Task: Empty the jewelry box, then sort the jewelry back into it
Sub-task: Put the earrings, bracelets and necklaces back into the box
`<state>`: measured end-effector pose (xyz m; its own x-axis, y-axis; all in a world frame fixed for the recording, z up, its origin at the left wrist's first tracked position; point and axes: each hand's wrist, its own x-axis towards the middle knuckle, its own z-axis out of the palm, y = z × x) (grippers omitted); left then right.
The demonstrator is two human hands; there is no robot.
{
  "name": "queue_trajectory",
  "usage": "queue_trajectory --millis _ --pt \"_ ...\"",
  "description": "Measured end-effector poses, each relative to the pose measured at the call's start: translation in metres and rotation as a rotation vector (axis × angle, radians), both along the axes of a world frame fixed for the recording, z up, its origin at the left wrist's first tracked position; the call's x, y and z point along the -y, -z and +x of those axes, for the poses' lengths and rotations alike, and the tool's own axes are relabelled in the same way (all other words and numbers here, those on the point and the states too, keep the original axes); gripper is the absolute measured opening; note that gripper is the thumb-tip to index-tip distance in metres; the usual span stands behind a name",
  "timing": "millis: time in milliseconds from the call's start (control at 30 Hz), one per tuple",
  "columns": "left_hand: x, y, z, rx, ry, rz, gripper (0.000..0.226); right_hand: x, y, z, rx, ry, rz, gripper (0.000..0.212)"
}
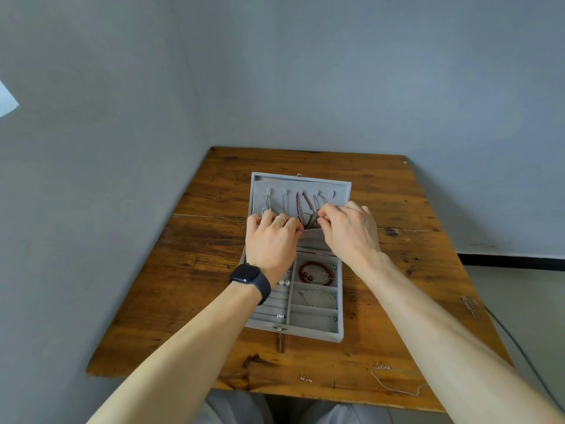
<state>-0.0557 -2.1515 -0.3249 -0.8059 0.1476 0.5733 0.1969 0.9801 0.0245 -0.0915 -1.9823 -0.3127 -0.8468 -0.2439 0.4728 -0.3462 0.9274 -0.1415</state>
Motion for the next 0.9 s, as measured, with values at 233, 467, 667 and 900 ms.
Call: queue_trajectory --millis 233,467,667,900 --pt "-0.007 -0.009 -0.012 0.107 0.017 -0.014 0.012 -0.002 0.0 0.015 0.131 -0.06 0.044 0.029" --pt "-0.018 -0.016 -0.017 0.271 0.051 0.094 0.028 -0.008 0.004 0.021 0.069 0.005 0.062 0.023" --pt "-0.021 -0.024 -0.021 0.306 0.044 -0.004 0.029 -0.002 0.005 0.023 -0.009 0.074 0.114 0.025" --pt "-0.009 -0.027 -0.02 0.228 0.042 -0.168 0.023 -0.006 0.011 0.025 0.031 0.032 0.117 0.029"
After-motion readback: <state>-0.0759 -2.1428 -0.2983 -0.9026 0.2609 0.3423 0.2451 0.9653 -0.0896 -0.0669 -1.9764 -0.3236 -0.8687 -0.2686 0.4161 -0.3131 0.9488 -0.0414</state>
